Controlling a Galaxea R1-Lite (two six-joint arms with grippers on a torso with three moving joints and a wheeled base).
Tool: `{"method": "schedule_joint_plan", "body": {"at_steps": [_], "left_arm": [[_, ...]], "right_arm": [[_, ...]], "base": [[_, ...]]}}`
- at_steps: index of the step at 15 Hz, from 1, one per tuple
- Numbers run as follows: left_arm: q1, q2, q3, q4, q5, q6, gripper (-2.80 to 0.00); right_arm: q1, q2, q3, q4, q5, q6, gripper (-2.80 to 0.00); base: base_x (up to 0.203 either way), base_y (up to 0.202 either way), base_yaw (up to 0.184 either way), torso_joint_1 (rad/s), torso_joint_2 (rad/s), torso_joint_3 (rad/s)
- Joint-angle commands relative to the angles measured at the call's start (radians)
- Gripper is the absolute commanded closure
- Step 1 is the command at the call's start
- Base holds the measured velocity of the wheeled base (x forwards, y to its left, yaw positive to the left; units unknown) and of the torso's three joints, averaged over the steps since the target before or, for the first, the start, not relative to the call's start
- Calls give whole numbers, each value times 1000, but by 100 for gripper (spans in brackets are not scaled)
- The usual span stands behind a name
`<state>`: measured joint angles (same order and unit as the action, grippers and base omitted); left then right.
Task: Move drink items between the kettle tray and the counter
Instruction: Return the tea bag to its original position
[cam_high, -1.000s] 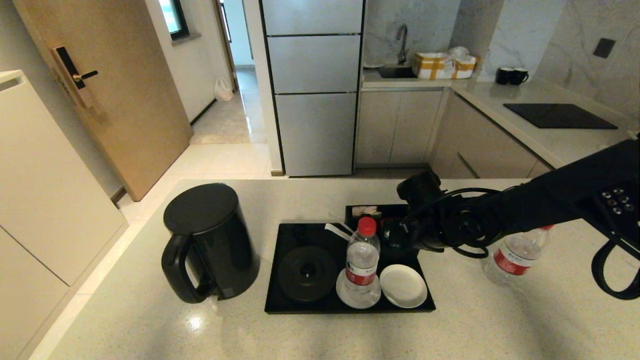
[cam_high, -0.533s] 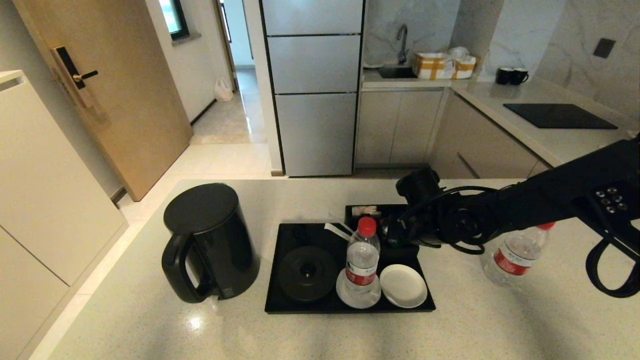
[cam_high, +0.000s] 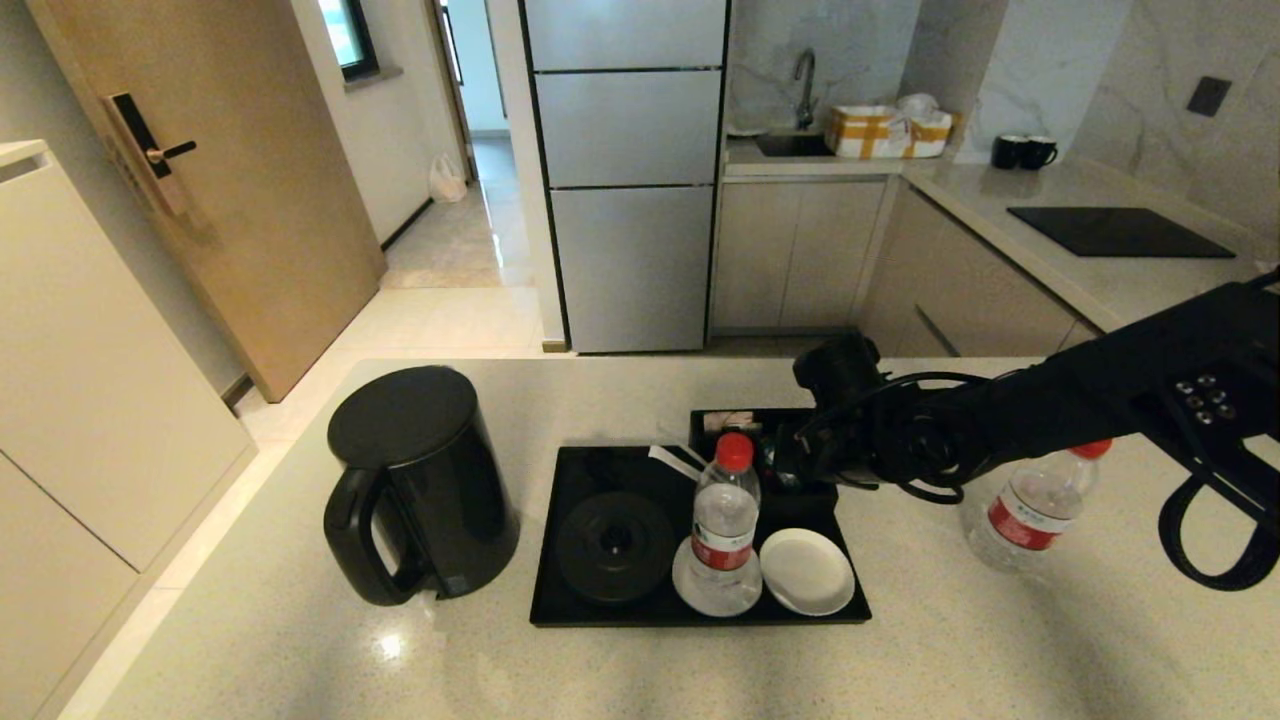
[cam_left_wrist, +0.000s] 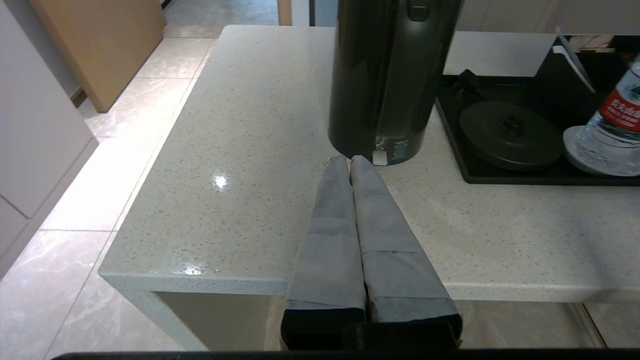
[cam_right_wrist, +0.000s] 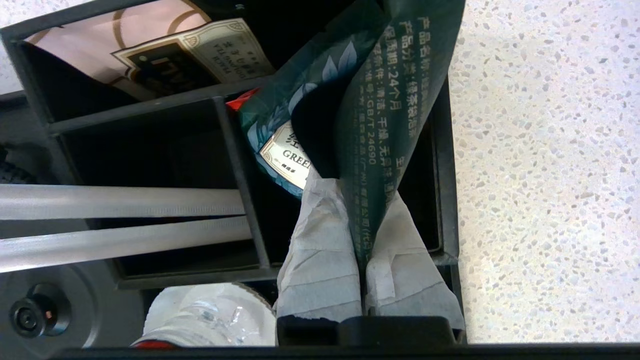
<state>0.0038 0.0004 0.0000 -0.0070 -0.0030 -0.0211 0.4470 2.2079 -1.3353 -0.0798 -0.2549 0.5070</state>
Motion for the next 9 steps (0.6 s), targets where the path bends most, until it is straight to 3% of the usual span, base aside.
{"method": "schedule_joint_plan", "body": {"at_steps": [1,9], "left_arm": [[1,0,0,-1,0,0,0],[1,1,2,-1,0,0,0]], "right_arm": [[-2,15,1,-1,-3,4,0],[-5,3,10,-2,-3,16,0]], "base": [[0,0,0,0,0,0],[0,0,0,0,0,0]]}}
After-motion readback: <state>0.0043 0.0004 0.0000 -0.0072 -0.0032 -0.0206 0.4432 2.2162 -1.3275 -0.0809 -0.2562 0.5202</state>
